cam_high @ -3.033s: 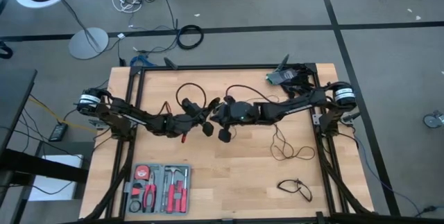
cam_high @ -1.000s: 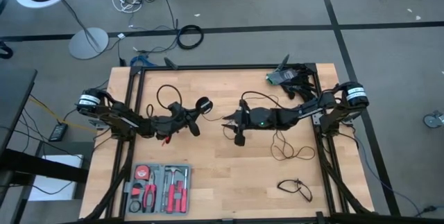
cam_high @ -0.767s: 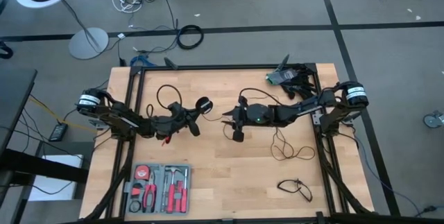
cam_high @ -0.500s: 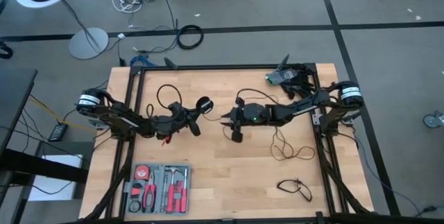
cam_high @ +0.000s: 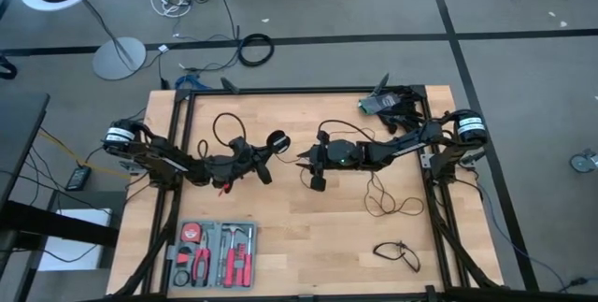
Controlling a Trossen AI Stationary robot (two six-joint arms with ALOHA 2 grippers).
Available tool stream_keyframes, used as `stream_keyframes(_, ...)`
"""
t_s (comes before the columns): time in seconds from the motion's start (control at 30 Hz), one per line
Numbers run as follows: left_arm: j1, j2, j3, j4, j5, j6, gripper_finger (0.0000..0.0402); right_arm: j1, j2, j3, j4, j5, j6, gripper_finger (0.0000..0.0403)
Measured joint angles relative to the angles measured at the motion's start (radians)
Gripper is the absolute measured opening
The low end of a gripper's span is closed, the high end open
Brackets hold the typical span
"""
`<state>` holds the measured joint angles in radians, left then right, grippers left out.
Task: Coil cords
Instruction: Coil the black wire onto the spool
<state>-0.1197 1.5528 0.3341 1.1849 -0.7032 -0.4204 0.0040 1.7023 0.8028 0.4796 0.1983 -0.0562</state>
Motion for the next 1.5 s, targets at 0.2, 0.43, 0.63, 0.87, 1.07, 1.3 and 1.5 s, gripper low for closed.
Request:
stream_keyframes(0.2, 0.0, 0.0, 0.016, 0.0, 0.001, 0.027, 0.0, 0.0, 0.0, 0.0, -0.007, 0.016, 0.001, 0.0098)
stream_keyframes(0.43, 0.0, 0.0, 0.016, -0.002, 0.001, 0.027, 0.0, 0.0, -0.001, 0.0, -0.111, 0.022, 0.037, 0.0014)
stream_keyframes(0.63, 0.0, 0.0, 0.016, -0.014, 0.002, 0.029, 0.0, 0.0, -0.001, 0.0, -0.192, 0.067, 0.112, 0.0004)
stream_keyframes(0.87, 0.0, 0.0, 0.016, -0.059, 0.066, 0.052, 0.0, -0.012, -0.027, 0.0, -0.156, 0.125, 0.174, 0.0002)
stream_keyframes(1.07, 0.0, 0.0, 0.015, -0.158, 0.074, 0.045, 0.0, -0.02, -0.124, 0.0, -0.154, 0.165, 0.194, 0.0001)
stream_keyframes(1.3, 0.001, 0.0, 0.016, -0.21, 0.073, 0.043, 0.0, -0.019, -0.176, 0.0, -0.009, 0.099, 0.174, 0.0)
stream_keyframes(1.5, 0.001, 0.0, 0.086, -0.36, 0.043, 0.047, 0.0, -0.016, -0.104, 0.069, 0.014, 0.039, 0.175, 0.0)
